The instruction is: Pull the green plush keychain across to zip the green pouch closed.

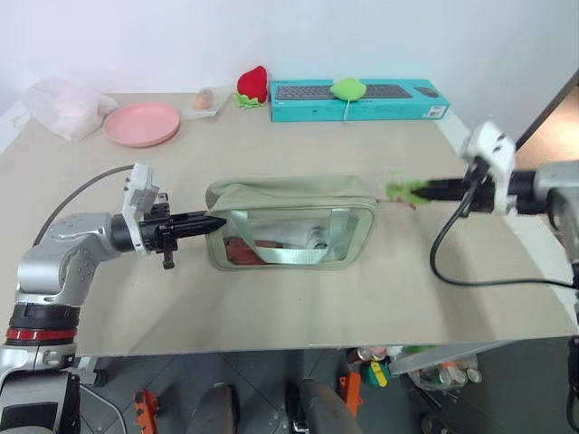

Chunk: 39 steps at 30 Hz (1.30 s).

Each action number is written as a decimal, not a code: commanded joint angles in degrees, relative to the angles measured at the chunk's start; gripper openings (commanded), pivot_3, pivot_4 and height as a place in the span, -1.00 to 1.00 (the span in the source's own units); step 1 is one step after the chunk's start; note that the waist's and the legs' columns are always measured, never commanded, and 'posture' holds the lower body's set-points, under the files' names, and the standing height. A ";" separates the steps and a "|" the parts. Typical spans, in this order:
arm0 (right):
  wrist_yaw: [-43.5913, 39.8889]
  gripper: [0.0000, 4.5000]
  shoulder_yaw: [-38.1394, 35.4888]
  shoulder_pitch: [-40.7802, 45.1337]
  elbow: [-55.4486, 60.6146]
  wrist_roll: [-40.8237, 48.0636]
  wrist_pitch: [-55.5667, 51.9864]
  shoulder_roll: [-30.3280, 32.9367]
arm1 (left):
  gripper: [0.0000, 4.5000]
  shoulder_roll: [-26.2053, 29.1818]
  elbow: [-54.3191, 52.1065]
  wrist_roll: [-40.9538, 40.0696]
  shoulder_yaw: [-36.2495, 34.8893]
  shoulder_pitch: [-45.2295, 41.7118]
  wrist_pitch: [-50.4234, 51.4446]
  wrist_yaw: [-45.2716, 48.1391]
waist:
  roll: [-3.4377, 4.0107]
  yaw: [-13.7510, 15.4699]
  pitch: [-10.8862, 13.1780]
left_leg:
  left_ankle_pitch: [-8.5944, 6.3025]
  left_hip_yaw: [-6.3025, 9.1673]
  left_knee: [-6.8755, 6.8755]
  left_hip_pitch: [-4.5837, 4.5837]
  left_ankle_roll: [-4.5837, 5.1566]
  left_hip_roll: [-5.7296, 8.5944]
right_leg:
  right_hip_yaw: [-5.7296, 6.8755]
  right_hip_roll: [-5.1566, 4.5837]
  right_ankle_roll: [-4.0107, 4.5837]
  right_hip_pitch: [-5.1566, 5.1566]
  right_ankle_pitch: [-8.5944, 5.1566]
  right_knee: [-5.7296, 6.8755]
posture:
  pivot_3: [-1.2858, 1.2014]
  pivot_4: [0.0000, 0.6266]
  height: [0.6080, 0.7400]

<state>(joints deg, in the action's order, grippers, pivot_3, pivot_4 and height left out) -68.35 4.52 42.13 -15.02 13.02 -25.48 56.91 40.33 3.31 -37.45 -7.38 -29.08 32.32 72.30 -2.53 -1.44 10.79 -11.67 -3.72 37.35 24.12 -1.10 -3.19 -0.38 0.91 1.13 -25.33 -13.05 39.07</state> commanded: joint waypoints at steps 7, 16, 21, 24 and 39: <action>6.51 -0.99 2.60 -5.66 3.88 -2.85 -1.08 -8.44 | -1.00 2.42 -4.77 -5.30 -7.72 2.57 6.15 -7.48 | 0.05 -0.98 0.03 | 0.07 0.00 0.02 -0.06 -0.11 -0.24 | -0.05 0.14 0.00 -0.01 0.11 0.06 | 0.03 -0.52 1.00; 2.48 -0.69 -6.25 -0.30 3.95 6.21 -5.88 -7.44 | -1.00 2.49 -4.94 -6.57 -8.09 1.88 7.57 -9.60 | 0.05 -0.99 0.03 | 0.07 -0.11 0.01 -0.05 -0.06 -0.15 | -0.15 0.18 0.04 -0.04 0.18 0.00 | 0.03 -0.52 1.00; 1.35 0.03 -9.44 -0.60 7.36 9.90 -9.43 -6.04 | -0.36 2.56 -5.00 -8.80 -8.12 1.55 11.33 -10.01 | 0.05 -0.98 0.03 | 0.07 -0.08 -0.04 -0.04 -0.06 -0.16 | -0.15 0.18 0.05 -0.06 0.16 0.00 | 0.03 -0.52 1.00; 2.48 0.50 -11.10 0.22 7.32 11.44 -11.20 -5.78 | 0.09 2.82 -5.93 -9.85 -8.20 1.12 12.82 -10.39 | 0.05 -0.98 0.03 | 0.07 -0.09 -0.01 -0.04 -0.06 -0.16 | -0.15 0.13 0.04 -0.04 0.16 0.00 | 0.03 -0.52 1.00; 0.55 0.78 -24.16 -9.63 11.37 21.83 -18.04 1.59 | 0.98 8.98 -1.20 -10.14 -20.92 9.82 15.86 -17.79 | 0.05 -1.04 0.03 | 0.03 -0.15 -0.13 -0.14 -0.01 -0.21 | -0.20 0.08 0.03 -0.03 0.09 -0.02 | 0.03 -0.52 1.00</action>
<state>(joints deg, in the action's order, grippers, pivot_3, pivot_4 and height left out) -68.12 -17.00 33.04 -4.23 34.53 -44.45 56.98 48.24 2.41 -47.50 -25.11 -20.01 49.63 54.30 -2.48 -2.48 10.83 -11.64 -3.87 37.25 24.00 -1.11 -3.41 -0.58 0.99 1.16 -25.37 -12.96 39.04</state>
